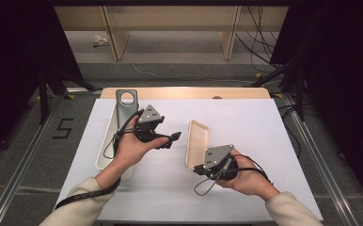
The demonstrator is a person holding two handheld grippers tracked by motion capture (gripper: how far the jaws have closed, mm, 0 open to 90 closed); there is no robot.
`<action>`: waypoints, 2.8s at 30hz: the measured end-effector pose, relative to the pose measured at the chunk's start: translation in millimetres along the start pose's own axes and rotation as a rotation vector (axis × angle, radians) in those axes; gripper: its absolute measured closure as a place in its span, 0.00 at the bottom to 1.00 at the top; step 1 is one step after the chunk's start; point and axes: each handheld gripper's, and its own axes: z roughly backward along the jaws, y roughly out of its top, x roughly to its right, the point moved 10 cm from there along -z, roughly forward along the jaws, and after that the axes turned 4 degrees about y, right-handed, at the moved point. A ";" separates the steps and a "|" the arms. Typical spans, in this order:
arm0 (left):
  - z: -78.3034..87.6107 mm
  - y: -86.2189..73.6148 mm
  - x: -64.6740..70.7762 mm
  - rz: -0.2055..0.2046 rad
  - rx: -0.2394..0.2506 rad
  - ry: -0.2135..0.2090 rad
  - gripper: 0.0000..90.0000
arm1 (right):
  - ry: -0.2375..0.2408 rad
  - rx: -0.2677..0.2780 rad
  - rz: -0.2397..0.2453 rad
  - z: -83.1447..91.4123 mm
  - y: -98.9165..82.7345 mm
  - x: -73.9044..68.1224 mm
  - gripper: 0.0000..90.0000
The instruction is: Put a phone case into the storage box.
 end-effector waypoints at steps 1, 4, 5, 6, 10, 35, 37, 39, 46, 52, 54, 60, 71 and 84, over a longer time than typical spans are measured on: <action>-1.1 0.9 0.8 -0.001 0.002 0.000 0.18 | 0.001 0.000 0.001 -0.2 0.2 -0.2 0.97; -4.7 1.4 2.7 -0.003 -0.007 -0.005 0.18 | -0.001 0.001 0.003 -0.5 0.9 -0.2 0.97; -6.1 1.3 3.4 -0.003 -0.009 -0.007 0.18 | -0.002 0.000 0.002 -0.6 1.0 -0.2 0.97; -7.3 1.3 3.8 -0.006 -0.014 -0.009 0.18 | -0.002 0.000 0.003 -0.7 1.2 -0.3 0.97; -12.2 1.8 7.0 -0.005 -0.022 -0.025 0.18 | -0.005 -0.001 0.012 -1.2 2.4 -0.6 0.97; -43.0 9.1 13.8 0.061 -0.112 -0.018 0.28 | -0.006 0.006 0.037 -3.7 10.2 -4.7 0.97; -45.1 7.9 13.0 0.071 -0.127 -0.012 0.31 | -0.006 0.006 0.039 -3.7 10.6 -5.0 0.97; -47.2 7.1 12.7 0.080 -0.141 -0.005 0.33 | -0.006 0.005 0.040 -3.8 10.7 -5.0 0.97; -54.0 6.6 13.3 0.098 -0.175 0.000 0.39 | -0.006 0.000 0.042 -4.1 10.5 -5.6 0.97; -58.9 2.3 9.9 0.127 -0.213 0.009 0.45 | -0.011 0.000 0.049 -4.4 11.6 -5.7 0.97; -60.3 1.5 8.7 0.144 -0.220 0.007 0.47 | -0.006 0.001 0.050 -4.5 11.8 -6.6 0.97; -63.2 2.7 8.3 0.187 -0.228 -0.016 0.57 | -0.007 0.001 0.056 -4.7 12.7 -7.0 0.97; -62.0 2.2 7.1 0.265 -0.264 0.008 0.75 | 0.000 -0.001 0.060 -6.1 12.7 -8.6 0.97; -57.1 15.9 18.5 0.331 -0.200 -0.025 0.86 | 0.004 -0.036 0.062 -14.0 8.2 -10.6 0.98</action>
